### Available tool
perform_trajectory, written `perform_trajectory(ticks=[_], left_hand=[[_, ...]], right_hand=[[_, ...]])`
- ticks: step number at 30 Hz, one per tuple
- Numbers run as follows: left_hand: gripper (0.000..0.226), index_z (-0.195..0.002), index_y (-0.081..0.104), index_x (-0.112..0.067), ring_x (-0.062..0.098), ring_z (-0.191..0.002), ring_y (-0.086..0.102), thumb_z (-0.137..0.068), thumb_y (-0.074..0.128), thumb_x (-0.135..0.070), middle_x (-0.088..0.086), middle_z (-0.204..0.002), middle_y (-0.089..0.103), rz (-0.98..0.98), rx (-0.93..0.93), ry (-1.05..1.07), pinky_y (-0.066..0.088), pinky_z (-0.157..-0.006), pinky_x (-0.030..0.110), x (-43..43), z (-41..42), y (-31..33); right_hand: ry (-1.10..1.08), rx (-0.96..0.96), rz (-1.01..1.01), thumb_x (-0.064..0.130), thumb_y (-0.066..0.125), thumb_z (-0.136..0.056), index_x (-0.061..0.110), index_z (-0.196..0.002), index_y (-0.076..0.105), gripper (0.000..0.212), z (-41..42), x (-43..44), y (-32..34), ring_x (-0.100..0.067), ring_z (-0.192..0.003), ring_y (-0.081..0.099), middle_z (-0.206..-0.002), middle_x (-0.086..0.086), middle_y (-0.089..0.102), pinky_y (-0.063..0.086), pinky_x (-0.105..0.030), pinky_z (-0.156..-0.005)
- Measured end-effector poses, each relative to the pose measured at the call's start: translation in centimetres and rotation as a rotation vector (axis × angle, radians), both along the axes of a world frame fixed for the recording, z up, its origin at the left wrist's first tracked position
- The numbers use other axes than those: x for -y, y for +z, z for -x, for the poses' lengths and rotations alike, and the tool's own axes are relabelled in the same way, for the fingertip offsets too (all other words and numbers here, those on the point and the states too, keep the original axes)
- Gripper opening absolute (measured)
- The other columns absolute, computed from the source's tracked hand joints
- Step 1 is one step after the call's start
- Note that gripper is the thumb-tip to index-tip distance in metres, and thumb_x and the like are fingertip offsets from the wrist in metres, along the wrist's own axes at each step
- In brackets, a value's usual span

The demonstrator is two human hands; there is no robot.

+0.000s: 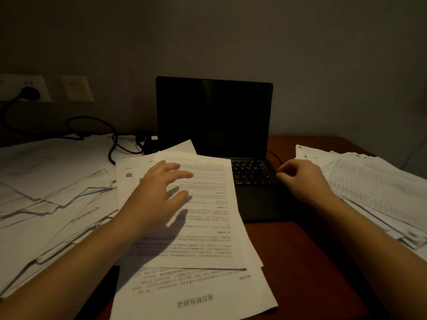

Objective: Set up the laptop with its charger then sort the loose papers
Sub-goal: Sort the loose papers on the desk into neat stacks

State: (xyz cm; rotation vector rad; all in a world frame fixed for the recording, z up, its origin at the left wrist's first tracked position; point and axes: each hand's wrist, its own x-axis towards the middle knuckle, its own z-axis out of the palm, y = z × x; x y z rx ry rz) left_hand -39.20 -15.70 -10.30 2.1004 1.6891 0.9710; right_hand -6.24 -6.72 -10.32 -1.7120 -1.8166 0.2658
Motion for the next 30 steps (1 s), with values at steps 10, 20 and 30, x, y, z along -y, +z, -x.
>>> perform_trajectory(ticks=[10, 20, 30], left_hand=[[0.043, -0.142, 0.047, -0.043, 0.009, -0.152, 0.007, -0.1, 0.054, -0.042, -0.014, -0.16, 0.027, 0.068, -0.256, -0.131, 0.015, -0.123, 0.041, -5.0, -8.6, 0.7], [0.049, -0.145, 0.045, -0.041, 0.014, -0.152, 0.008, -0.098, 0.051, -0.053, -0.009, -0.16, 0.031, 0.1, -0.398, -0.157, 0.016, -0.122, 0.044, -9.7, -14.2, -0.6], [0.063, -0.155, 0.023, -0.04, 0.02, -0.154, -0.001, -0.099, 0.037, -0.063, -0.004, -0.166, 0.016, 0.156, -0.485, -0.081, 0.007, -0.123, 0.056, -12.3, -16.9, -1.8]], right_hand=[[0.023, 0.113, 0.074, -0.002, 0.053, -0.097, 0.02, -0.123, 0.069, 0.037, -3.8, -5.6, -0.2, -0.021, -0.108, 0.065, -0.126, -0.004, 0.068, 0.056, -0.035, -0.087], [0.145, 0.206, 0.073, 0.008, 0.058, -0.098, 0.021, -0.12, 0.071, 0.029, -4.6, -7.0, -1.5, -0.019, -0.113, 0.062, -0.124, -0.002, 0.069, 0.049, -0.03, -0.09], [0.252, 0.155, 0.045, 0.016, 0.06, -0.099, 0.023, -0.117, 0.067, 0.02, -5.1, -6.6, -1.4, -0.022, -0.104, 0.063, -0.113, -0.003, 0.069, 0.053, -0.035, -0.086]])
